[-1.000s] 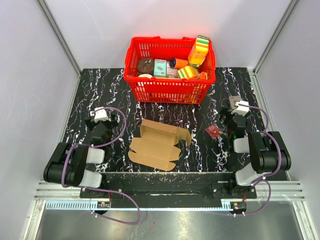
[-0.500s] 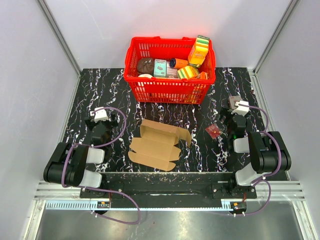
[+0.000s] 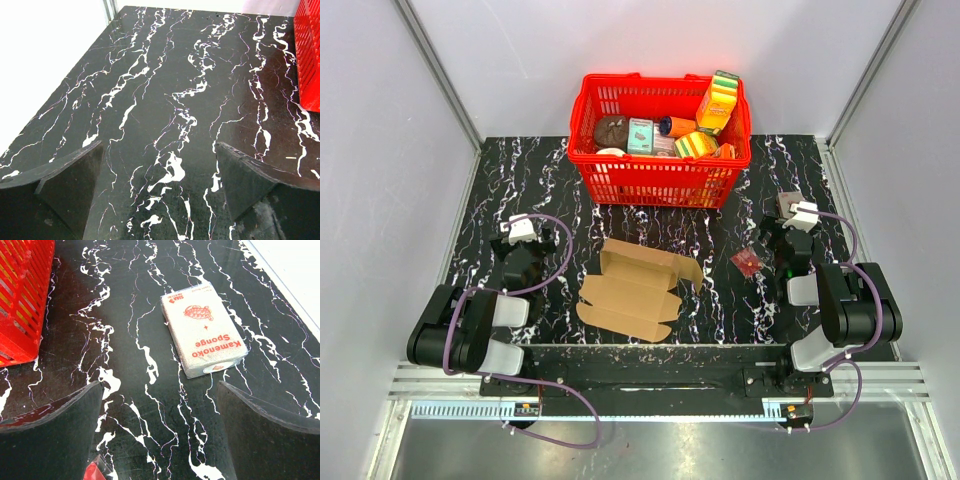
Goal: Fold the paper box
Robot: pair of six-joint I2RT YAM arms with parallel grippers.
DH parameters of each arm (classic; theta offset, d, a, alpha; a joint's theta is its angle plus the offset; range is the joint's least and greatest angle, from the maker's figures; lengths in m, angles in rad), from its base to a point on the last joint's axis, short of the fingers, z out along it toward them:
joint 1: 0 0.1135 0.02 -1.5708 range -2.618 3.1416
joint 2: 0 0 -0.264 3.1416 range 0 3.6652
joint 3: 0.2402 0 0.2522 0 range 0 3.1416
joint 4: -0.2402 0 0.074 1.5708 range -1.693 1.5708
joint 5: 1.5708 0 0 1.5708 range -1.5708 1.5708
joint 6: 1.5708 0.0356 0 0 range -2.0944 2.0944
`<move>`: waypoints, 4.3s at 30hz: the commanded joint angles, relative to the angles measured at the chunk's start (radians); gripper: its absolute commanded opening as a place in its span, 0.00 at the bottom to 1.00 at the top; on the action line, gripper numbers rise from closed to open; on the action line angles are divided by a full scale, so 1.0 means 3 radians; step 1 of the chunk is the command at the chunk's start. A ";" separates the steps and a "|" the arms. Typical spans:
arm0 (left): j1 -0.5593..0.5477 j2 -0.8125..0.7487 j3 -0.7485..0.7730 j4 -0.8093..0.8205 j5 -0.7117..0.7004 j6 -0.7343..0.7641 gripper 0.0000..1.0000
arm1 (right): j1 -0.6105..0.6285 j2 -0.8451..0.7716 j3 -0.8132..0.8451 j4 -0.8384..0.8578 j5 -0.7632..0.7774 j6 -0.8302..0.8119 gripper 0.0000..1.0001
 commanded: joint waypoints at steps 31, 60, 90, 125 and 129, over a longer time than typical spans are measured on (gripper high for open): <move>-0.0488 -0.1303 0.1967 -0.3527 0.1486 -0.0848 0.99 | -0.0013 -0.1231 0.1087 -0.3108 -0.1325 0.1624 0.98; -0.1327 0.0075 0.2920 -0.4090 0.1922 -0.0300 0.67 | 0.1424 -0.1415 0.1419 -0.4747 -0.1459 0.1303 0.74; -0.2892 -0.0121 0.1462 -0.2628 0.1825 -0.0776 0.05 | 0.1541 -0.0888 0.1603 -0.4758 -0.1705 0.0924 0.37; -0.1906 -0.0034 0.2409 -0.3676 0.1319 -0.0439 0.00 | 0.2027 -0.0833 0.1721 -0.4773 -0.1341 0.1507 0.25; -0.1849 0.0043 0.2291 -0.3553 0.1339 -0.0485 0.00 | 0.2047 -0.0664 0.1670 -0.4605 -0.1301 0.1523 0.21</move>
